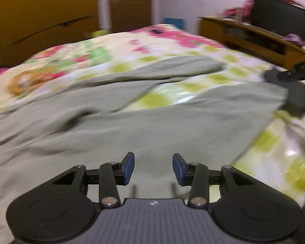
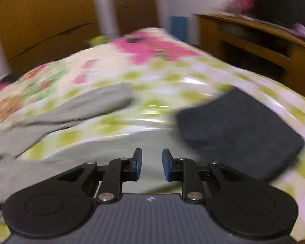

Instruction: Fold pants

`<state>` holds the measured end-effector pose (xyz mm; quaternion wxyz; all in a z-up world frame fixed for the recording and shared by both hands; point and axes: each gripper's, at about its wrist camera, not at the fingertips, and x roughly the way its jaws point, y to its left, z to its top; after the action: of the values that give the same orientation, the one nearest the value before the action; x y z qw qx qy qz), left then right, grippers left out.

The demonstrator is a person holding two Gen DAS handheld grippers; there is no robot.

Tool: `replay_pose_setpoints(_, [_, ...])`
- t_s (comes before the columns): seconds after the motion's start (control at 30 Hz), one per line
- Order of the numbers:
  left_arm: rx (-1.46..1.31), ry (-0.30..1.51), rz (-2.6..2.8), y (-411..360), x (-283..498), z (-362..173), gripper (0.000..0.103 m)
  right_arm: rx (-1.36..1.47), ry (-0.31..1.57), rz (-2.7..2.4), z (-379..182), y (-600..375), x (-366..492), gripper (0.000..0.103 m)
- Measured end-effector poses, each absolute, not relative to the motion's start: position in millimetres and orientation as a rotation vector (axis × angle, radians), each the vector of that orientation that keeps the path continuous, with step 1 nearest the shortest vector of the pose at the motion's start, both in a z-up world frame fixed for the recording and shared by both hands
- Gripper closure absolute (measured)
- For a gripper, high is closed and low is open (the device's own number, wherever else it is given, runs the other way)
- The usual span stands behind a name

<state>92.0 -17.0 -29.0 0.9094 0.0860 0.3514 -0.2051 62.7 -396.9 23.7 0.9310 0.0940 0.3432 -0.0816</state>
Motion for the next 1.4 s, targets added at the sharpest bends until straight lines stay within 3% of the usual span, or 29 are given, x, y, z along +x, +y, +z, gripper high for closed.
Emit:
replay_pose_setpoints(0.3, [0.102, 0.811, -0.065, 151.4, 96.5, -53.2, 0.049, 0.054, 0.88, 0.552, -24.5, -137.6, 127.4, 0.078])
replay_pose_setpoints(0.5, [0.089, 0.881, 0.0, 193.1, 86.1, -71.4, 0.045, -0.007, 1.003, 0.709, -60.3, -31.4, 139.7, 0.073])
replay_pose_setpoints(0.57, [0.134, 0.881, 0.014, 190.3, 76.5, -72.3, 0.045, -0.028, 1.016, 0.733, -65.7, -18.7, 130.3, 0.062])
replay_pose_setpoints(0.9, [0.077, 0.939, 0.032, 209.7, 33.1, -64.5, 0.048, -0.015, 1.161, 0.871, -70.9, 3.7, 87.6, 0.061])
replay_pose_setpoints(1.07, [-0.005, 0.861, -0.057, 218.8, 32.7, -30.2, 0.048, 0.035, 1.149, 0.923, -47.2, -4.8, 100.1, 0.064])
replay_pose_setpoints(1.23, [0.039, 0.736, -0.15, 218.1, 105.9, 3.3, 0.046, -0.15, 0.948, 0.876, -7.6, -19.8, 177.4, 0.061])
replay_pose_setpoints(1.4, [0.077, 0.701, -0.187, 231.9, 226.3, -3.2, 0.04, -0.303, 0.849, 0.748, -5.3, -21.9, 283.8, 0.056])
